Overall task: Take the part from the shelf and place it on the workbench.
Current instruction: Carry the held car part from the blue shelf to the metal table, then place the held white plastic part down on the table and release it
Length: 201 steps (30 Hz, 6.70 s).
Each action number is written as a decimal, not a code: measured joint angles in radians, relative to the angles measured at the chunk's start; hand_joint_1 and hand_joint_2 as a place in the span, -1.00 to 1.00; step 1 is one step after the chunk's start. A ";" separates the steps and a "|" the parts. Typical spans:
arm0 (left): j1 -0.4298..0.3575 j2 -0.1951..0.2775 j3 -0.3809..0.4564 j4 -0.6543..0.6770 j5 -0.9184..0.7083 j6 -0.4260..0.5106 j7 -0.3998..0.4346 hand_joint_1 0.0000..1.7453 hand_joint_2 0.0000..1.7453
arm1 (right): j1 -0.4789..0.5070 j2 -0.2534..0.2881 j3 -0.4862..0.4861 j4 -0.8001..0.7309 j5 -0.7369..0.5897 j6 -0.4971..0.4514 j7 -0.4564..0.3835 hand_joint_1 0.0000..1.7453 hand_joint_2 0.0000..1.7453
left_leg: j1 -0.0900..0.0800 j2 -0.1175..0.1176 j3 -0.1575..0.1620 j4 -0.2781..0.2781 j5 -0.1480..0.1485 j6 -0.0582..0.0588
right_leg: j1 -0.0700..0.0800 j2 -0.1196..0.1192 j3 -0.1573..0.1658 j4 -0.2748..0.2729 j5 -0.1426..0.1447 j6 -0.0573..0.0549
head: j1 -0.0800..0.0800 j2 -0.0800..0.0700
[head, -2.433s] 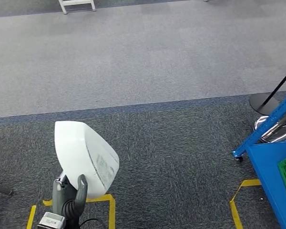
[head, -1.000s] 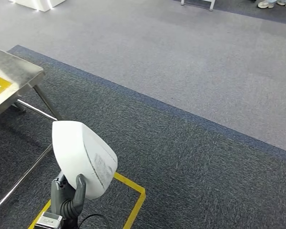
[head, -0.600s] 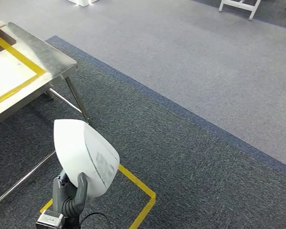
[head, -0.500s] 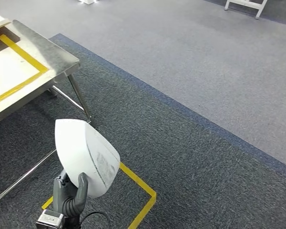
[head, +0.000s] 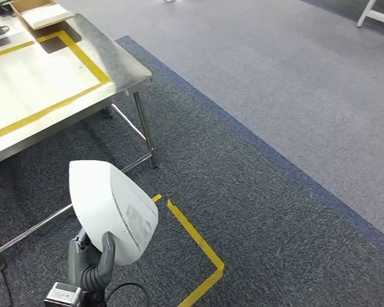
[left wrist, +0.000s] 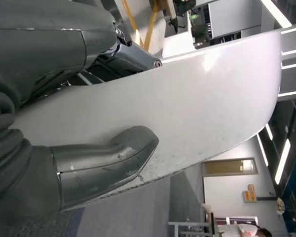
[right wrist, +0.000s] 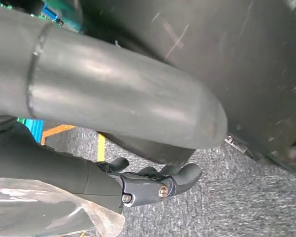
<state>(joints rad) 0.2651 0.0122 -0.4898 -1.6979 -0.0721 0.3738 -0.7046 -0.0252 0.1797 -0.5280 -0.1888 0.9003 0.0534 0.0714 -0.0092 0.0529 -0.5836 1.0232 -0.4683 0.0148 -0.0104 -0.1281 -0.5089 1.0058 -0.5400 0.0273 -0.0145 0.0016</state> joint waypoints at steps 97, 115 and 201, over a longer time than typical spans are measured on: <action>0.050 -0.014 0.048 -0.022 -0.017 0.035 0.000 1.00 1.00 | -0.002 -0.005 -0.015 0.001 0.059 -0.095 -0.075 -1.00 -1.00 | 0.009 -0.059 0.003 0.010 -0.021 0.030 | -0.007 0.125 -0.075 0.210 -0.109 0.021 | 0.016 0.000; 0.048 -0.017 0.051 -0.025 -0.019 0.036 0.000 1.00 1.00 | 0.006 -0.005 -0.017 0.002 0.063 -0.094 -0.077 -1.00 -1.00 | 0.015 -0.066 -0.066 0.273 -0.188 -0.030 | 0.001 0.128 -0.031 0.019 0.012 -0.034 | 0.003 0.000; -0.324 0.270 0.350 0.268 -0.646 -0.103 0.245 1.00 1.00 | -0.019 -0.020 -0.032 0.001 0.216 0.002 -0.138 -1.00 -1.00 | 0.020 -0.060 0.017 0.020 -0.052 -0.028 | 0.003 0.130 -0.087 0.029 0.043 -0.016 | 0.007 0.000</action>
<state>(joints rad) -0.0585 0.2820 -0.1401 -1.4303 -0.7185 0.2706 -0.4596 -0.0442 0.1599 -0.5600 -0.1881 1.1160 0.0556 -0.0666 0.0113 -0.0072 -0.5663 1.0433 -0.5208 -0.0135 -0.0078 0.0018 -0.5957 1.0350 -0.4974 0.0115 -0.0071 0.0019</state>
